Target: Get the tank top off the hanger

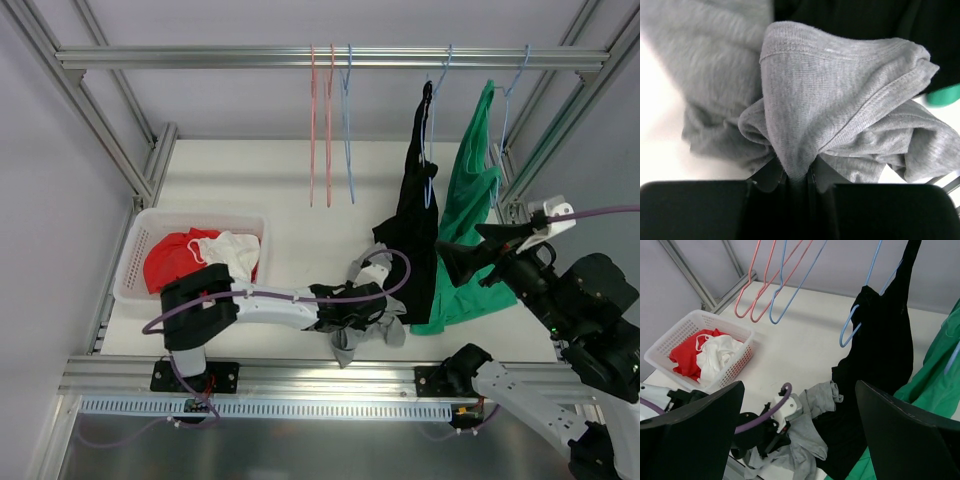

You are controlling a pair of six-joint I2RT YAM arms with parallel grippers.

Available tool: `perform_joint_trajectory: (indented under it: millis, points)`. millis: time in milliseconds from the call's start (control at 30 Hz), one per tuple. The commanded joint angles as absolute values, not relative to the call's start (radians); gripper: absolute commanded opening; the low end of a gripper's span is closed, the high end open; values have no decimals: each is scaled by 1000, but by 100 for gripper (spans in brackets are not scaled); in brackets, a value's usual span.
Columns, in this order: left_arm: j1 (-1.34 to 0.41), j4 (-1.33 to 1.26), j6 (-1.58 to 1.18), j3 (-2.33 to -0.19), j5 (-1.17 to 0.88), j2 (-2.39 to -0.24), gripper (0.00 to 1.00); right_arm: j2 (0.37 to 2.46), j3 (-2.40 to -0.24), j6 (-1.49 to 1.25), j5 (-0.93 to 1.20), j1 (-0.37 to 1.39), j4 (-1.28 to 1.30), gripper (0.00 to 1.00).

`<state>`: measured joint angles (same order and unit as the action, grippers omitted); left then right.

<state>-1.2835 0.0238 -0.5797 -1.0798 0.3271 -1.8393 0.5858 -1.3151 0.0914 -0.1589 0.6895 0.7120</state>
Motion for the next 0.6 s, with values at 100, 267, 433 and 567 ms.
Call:
perform_joint_trajectory:
  millis: [100,267,433,567]
  points:
    - [-1344,262,-649,-1000,662,-1461,0,523,-1307,114,-164,686,712,100]
    - [-1359,431,-652,-991,871,-1115,0,486,-1273,110,-184,686,710,100]
    - [-1347,554,-574,-1049,1025,-948,0,474,-1279,109,-187,686,710,100]
    - [-1144,655,-574,-1129,977,-898,0,477,-1298,104,-173,686,710,99]
